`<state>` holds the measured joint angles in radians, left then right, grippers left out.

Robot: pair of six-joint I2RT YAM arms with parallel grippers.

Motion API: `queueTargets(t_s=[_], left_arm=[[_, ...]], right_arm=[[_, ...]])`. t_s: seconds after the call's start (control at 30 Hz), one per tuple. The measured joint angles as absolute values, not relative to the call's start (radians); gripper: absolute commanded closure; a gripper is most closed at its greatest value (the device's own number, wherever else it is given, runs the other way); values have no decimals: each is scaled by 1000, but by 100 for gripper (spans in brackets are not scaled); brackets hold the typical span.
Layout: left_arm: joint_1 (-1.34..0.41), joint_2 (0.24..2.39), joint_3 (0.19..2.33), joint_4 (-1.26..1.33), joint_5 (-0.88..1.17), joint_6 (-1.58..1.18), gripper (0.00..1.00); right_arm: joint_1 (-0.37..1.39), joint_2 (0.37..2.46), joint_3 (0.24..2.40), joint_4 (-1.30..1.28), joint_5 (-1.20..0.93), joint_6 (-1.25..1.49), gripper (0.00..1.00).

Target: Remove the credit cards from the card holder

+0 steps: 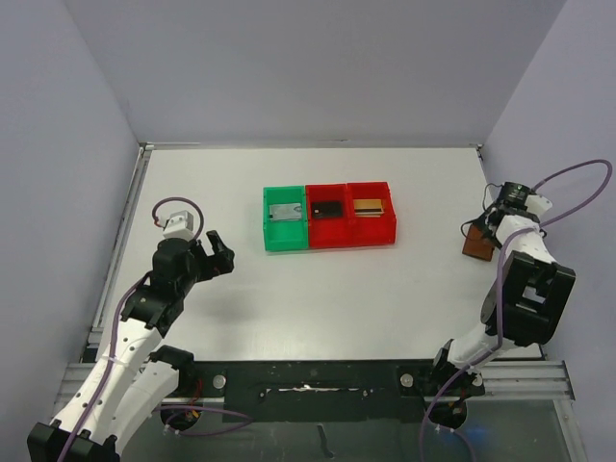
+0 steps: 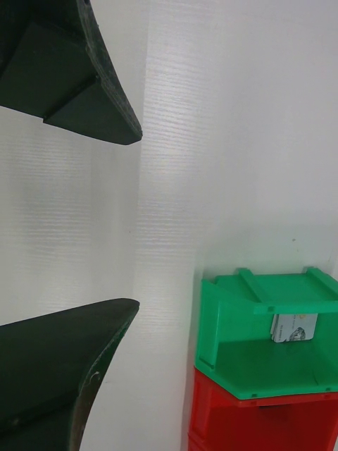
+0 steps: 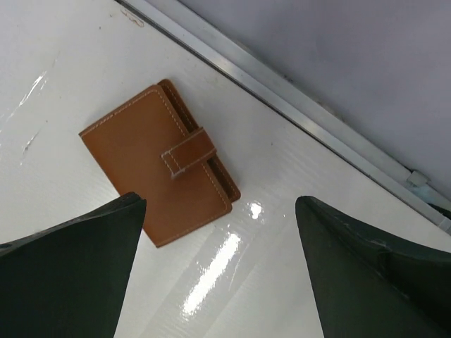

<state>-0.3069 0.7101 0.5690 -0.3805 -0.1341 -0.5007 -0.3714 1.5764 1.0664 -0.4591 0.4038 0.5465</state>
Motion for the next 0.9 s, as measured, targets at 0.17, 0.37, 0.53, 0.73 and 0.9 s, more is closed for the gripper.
queueTargets(t_s=[0.17, 0.37, 0.53, 0.73, 0.9], left_arm=[[-307, 710, 569, -380, -134, -501, 9], [-307, 710, 569, -380, -140, -493, 9], [-307, 710, 569, -381, -158, -489, 9], [-312, 710, 569, -381, -167, -489, 9], [-313, 710, 569, -381, -172, -489, 9]], right_arm=[[-393, 1690, 1108, -400, 369, 533, 16], [-392, 1814, 1128, -343, 309, 536, 28], [-389, 1802, 1085, -273, 274, 542, 39], [-371, 1712, 952, -169, 244, 542, 53], [-304, 1627, 851, -138, 211, 539, 55]])
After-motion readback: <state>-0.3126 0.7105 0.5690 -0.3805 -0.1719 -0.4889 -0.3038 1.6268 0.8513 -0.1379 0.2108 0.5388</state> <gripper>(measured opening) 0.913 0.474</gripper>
